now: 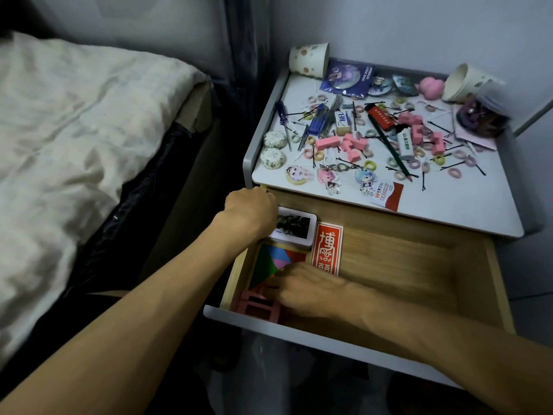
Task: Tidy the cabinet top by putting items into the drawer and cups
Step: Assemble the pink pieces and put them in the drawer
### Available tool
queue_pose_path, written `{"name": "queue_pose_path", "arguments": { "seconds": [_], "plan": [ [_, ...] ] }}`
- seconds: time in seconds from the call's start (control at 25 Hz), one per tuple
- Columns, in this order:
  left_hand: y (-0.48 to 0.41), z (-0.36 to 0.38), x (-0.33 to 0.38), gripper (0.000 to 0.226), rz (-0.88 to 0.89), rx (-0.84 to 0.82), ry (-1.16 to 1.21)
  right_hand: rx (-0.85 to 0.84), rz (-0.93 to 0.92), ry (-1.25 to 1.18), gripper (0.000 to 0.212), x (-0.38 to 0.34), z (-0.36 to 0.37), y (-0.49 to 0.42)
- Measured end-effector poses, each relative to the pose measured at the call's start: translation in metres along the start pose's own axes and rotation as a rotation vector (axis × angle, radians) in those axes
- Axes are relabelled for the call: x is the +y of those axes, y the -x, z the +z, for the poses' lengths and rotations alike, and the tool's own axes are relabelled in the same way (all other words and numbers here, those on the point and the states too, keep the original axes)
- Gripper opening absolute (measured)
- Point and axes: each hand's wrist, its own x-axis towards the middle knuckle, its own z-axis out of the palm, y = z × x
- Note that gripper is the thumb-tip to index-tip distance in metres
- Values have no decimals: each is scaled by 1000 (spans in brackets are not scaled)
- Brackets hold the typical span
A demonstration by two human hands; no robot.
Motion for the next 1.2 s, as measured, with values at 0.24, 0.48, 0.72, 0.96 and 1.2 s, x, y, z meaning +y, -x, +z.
{"name": "queue_pose_path", "arguments": {
  "seconds": [0.24, 0.48, 0.72, 0.96, 1.2],
  "plan": [
    [9, -20, -7, 23, -5, 374, 255, 69, 284, -28, 29, 47, -73, 45],
    [-19, -61, 17, 20, 134, 555, 698, 488, 783, -105, 20, 124, -125, 103],
    [-80, -72, 54, 30, 188, 639, 392, 472, 867, -132, 25, 187, -123, 83],
    [-104, -63, 62, 19, 201, 680, 267, 394, 885, -134, 24, 201, -118, 67],
    [-64, -74, 32, 18, 163, 584, 631, 626, 1016, -549, 30, 188, -136, 74]
  ]
}}
